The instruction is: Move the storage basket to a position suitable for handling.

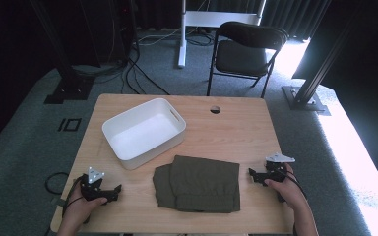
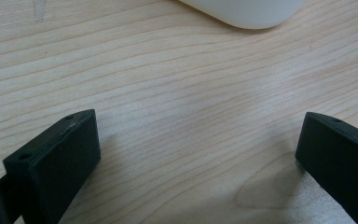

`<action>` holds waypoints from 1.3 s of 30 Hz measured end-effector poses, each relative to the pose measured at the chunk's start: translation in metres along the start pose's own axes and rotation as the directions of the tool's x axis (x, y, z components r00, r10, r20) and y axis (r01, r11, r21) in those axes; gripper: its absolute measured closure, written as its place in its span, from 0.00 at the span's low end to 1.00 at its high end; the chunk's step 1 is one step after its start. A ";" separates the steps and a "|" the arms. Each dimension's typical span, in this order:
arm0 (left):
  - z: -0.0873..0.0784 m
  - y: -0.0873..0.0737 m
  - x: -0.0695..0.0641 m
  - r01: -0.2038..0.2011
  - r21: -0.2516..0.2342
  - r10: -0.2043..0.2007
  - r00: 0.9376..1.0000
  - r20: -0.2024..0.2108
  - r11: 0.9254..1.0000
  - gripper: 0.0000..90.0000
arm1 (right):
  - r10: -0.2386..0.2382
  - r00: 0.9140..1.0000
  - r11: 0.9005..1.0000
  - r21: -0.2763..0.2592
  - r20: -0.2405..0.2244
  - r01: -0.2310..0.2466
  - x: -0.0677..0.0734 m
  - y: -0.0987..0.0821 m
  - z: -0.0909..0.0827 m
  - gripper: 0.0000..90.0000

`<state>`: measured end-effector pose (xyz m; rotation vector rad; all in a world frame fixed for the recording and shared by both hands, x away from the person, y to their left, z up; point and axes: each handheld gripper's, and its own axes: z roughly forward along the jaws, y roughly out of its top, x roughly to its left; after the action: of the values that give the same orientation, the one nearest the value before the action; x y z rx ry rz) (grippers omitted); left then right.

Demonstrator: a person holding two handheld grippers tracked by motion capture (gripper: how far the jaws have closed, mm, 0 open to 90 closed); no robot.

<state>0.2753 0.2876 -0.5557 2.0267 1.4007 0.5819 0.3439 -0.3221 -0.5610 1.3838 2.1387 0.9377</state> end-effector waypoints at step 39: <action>-0.004 0.025 0.001 0.038 -0.028 -0.039 0.999 -0.021 0.999 0.01 | -0.054 0.996 0.998 -0.045 -0.072 0.051 0.024 0.078 0.029 0.14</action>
<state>0.2898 0.2825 -0.5359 1.9726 1.4333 0.6054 0.4018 -0.2695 -0.5242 1.2850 2.1841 1.0224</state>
